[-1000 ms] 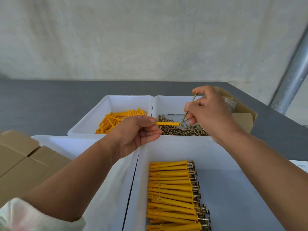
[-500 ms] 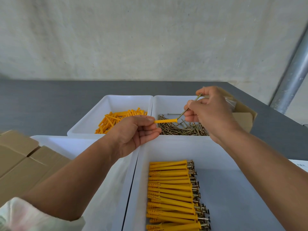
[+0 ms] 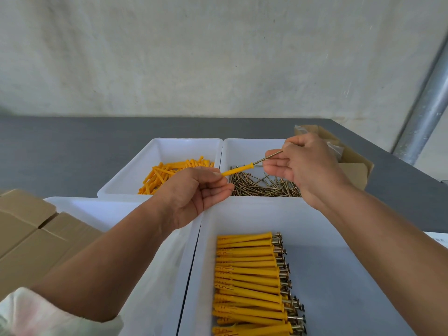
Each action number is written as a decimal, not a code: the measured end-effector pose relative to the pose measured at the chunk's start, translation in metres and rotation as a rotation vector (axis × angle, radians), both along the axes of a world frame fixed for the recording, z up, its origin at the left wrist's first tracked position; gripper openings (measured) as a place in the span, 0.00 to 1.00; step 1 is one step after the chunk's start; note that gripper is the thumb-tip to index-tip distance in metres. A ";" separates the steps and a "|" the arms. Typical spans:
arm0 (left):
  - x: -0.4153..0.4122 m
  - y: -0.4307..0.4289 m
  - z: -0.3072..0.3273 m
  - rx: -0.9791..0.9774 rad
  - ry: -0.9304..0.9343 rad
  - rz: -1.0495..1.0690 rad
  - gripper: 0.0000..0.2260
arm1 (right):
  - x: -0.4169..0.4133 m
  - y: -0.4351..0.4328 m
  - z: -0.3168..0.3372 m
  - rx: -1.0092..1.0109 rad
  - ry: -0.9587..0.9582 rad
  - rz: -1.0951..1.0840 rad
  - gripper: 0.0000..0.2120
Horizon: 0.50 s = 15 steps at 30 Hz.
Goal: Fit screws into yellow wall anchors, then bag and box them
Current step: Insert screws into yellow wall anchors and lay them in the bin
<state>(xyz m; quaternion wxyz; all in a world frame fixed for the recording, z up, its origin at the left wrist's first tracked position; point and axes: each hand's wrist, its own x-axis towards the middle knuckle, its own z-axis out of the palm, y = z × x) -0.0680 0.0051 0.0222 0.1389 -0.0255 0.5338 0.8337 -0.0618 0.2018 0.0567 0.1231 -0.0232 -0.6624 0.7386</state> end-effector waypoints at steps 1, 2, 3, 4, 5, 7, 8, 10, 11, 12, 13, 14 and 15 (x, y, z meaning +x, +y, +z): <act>0.000 0.000 0.000 0.000 0.001 0.000 0.04 | 0.000 0.000 0.000 -0.012 -0.008 0.006 0.07; 0.000 0.000 0.000 0.000 0.002 0.000 0.04 | 0.001 0.000 0.001 -0.023 -0.015 0.012 0.08; 0.000 0.000 0.000 0.000 0.003 -0.001 0.04 | 0.001 0.000 0.001 -0.030 -0.021 0.015 0.08; 0.000 0.000 -0.001 0.001 0.005 -0.003 0.04 | 0.001 0.000 0.002 -0.034 -0.026 0.015 0.08; 0.000 -0.001 -0.001 0.001 0.007 -0.005 0.04 | 0.001 0.000 0.002 -0.034 -0.030 0.013 0.08; 0.000 -0.001 -0.001 0.000 0.010 -0.007 0.04 | 0.001 0.000 0.002 -0.033 -0.037 0.008 0.08; 0.000 -0.001 -0.001 0.001 0.011 -0.007 0.04 | 0.002 0.000 0.002 -0.036 -0.040 0.009 0.09; 0.000 -0.001 -0.001 0.002 0.017 -0.010 0.04 | 0.002 0.000 0.002 -0.058 -0.050 0.012 0.09; 0.000 -0.001 -0.001 0.001 0.022 -0.012 0.04 | 0.002 0.000 0.002 -0.071 -0.056 0.013 0.09; 0.000 -0.001 -0.001 0.000 0.027 -0.015 0.04 | 0.002 0.001 0.002 -0.083 -0.061 0.013 0.09; 0.000 -0.001 -0.001 -0.002 0.033 -0.017 0.04 | 0.001 0.001 0.002 -0.091 -0.066 0.013 0.08; 0.001 0.000 -0.001 -0.005 0.038 -0.019 0.05 | 0.001 0.001 0.001 -0.096 -0.072 0.015 0.07; 0.001 0.000 -0.001 -0.007 0.041 -0.019 0.05 | 0.001 0.001 0.001 -0.094 -0.078 0.018 0.06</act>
